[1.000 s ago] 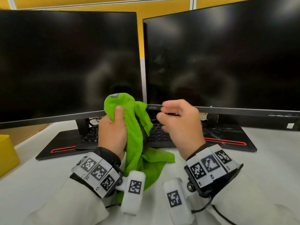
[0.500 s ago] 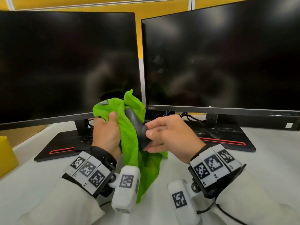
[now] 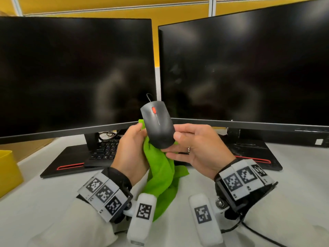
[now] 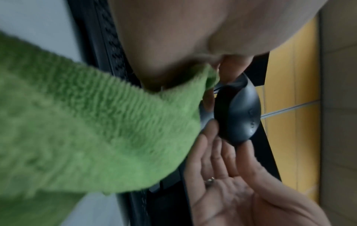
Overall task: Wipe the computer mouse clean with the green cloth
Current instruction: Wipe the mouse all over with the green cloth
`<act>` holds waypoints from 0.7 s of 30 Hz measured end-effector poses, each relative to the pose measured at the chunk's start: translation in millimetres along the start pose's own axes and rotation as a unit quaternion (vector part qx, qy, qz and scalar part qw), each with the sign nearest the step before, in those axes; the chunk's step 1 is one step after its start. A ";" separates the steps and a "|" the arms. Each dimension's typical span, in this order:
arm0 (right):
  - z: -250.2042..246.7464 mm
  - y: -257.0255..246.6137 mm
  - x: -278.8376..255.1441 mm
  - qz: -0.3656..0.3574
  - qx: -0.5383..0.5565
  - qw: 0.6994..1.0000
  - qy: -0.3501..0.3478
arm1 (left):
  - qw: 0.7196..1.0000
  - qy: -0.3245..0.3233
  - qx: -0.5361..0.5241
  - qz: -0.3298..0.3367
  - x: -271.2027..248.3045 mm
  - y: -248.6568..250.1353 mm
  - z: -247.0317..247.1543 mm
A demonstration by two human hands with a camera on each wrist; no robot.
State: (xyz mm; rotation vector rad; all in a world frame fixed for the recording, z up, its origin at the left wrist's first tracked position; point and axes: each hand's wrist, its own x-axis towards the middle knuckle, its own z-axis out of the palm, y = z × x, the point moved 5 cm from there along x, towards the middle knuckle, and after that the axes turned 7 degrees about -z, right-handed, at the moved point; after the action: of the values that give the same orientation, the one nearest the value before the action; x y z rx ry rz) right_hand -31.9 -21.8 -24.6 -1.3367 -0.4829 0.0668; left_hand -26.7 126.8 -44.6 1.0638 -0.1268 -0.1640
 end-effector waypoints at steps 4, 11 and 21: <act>6.9 6.6 0.1 0.016 0.003 0.999 -0.043 | 0.997 -0.023 -0.060 -0.031 -2.6 -4.2 10.5; -16.4 -3.4 1.9 -0.005 -0.189 0.978 0.087 | 0.996 -0.041 -0.078 -0.012 -0.4 0.8 5.9; 3.8 20.2 1.0 0.104 -0.314 0.942 -0.060 | 0.990 -0.080 -0.112 0.027 -4.8 10.3 7.3</act>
State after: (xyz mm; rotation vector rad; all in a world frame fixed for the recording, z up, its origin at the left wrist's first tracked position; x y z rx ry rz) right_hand -27.9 -13.1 -42.8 -2.0207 -0.4824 0.1810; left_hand -31.9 126.4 -32.2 0.8226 -0.2743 -0.2099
